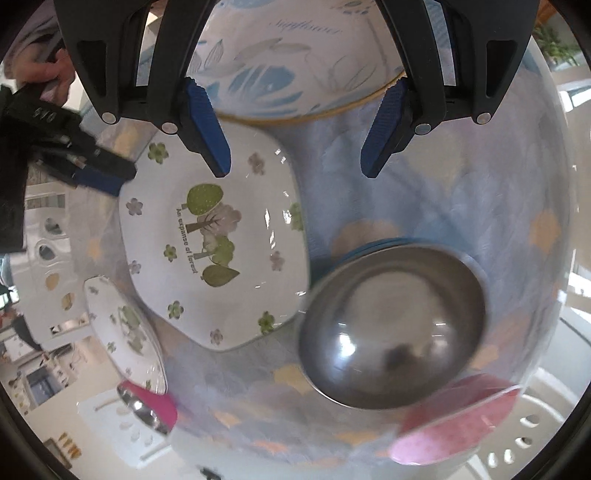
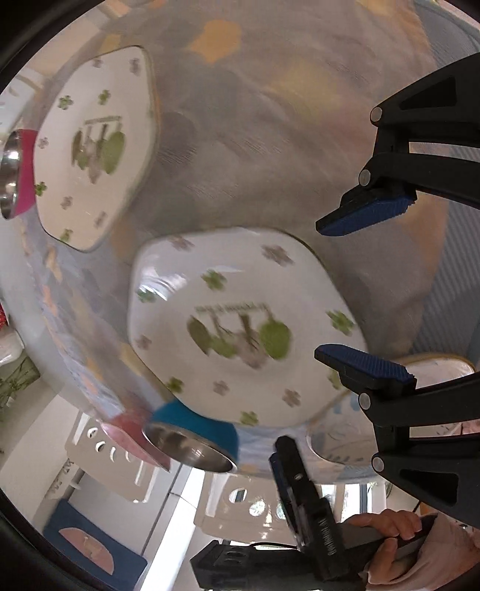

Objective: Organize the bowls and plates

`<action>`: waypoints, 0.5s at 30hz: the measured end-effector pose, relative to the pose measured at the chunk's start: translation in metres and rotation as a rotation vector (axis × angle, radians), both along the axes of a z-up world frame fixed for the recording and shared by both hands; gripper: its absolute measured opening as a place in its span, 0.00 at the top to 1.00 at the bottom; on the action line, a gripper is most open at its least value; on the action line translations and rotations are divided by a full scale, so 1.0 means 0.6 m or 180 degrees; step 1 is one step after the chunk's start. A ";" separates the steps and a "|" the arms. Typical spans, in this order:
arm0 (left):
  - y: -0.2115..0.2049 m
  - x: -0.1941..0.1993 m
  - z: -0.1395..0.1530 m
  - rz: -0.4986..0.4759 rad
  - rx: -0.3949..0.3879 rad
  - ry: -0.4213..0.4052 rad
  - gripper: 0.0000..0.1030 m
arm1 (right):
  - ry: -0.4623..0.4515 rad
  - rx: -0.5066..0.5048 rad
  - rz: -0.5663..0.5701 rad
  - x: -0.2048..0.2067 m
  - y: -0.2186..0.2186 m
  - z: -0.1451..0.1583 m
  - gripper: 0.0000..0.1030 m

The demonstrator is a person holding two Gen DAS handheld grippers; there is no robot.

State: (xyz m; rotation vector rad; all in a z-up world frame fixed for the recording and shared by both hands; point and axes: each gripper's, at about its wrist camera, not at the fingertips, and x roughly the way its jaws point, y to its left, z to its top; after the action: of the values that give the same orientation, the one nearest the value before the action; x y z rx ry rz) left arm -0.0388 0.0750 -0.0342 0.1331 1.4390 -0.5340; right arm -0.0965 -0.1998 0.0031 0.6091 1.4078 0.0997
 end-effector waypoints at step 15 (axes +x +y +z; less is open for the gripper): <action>-0.066 0.019 -0.062 -0.0088 0.0176 0.0175 0.33 | 0.0154 -0.0081 0.0187 0.098 -0.033 -0.056 0.39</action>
State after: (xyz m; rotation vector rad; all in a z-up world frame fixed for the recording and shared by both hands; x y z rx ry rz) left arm -0.0276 0.0352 -0.0711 0.1838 1.5081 -0.5243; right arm -0.0377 -0.2195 -0.0308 0.5523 1.4720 0.1143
